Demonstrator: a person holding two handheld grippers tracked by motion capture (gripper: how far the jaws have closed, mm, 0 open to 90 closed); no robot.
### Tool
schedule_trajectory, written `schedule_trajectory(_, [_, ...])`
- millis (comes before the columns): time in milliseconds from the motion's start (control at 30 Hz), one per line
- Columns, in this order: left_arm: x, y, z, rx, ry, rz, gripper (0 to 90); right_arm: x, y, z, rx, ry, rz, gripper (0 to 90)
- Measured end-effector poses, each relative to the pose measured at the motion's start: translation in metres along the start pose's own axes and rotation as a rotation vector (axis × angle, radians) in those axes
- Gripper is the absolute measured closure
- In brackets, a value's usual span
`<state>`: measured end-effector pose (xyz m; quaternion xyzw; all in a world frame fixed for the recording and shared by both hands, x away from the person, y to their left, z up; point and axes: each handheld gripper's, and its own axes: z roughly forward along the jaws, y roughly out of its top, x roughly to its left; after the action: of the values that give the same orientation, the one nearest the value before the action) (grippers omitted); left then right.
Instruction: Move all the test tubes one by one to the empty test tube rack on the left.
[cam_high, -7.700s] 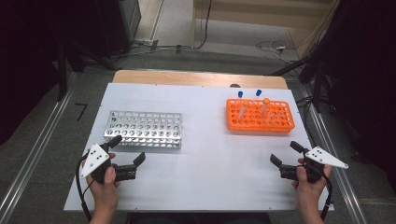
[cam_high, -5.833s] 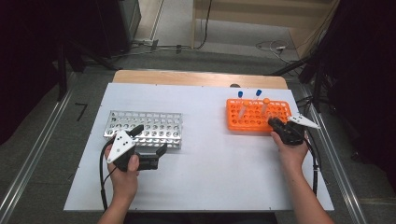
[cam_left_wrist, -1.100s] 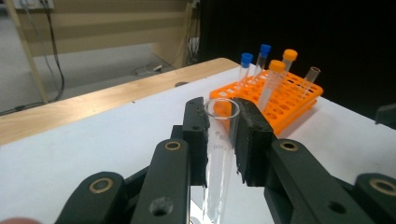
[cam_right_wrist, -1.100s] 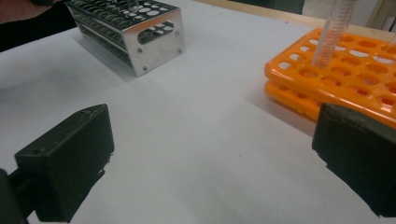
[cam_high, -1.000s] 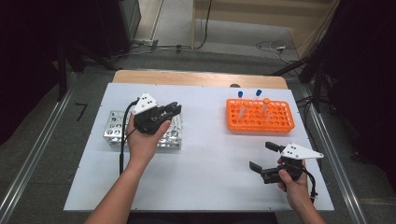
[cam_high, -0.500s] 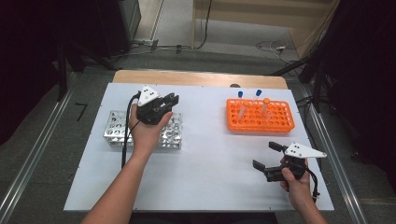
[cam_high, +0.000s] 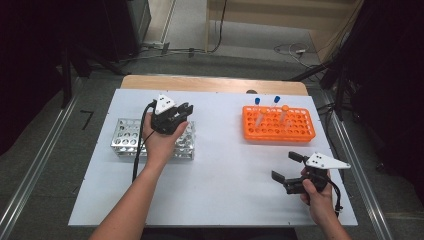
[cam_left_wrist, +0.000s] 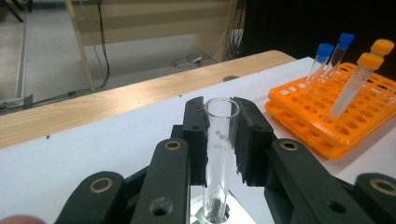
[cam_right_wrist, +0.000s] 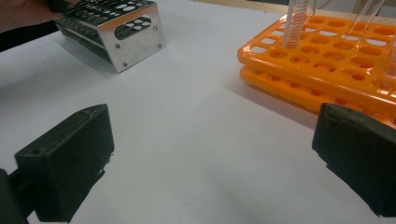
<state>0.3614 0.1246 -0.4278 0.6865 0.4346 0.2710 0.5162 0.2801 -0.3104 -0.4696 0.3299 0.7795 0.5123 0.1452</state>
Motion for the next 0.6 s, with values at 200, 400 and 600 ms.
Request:
schedule_trajectory(200, [-0.001, -0.006, 0.003, 0.037, 0.002, 0.007, 76.2, -0.001, -0.001, 0.0, 0.002, -0.006, 0.002, 0.0])
schedule_trajectory(400, [-0.004, -0.01, 0.005, 0.076, 0.01, 0.024, 76.1, -0.001, -0.001, 0.001, 0.0, -0.006, 0.002, 0.0])
schedule_trajectory(600, [-0.005, -0.012, 0.007, 0.123, 0.006, 0.033, 75.6, -0.001, -0.001, 0.001, 0.001, -0.006, 0.002, 0.0])
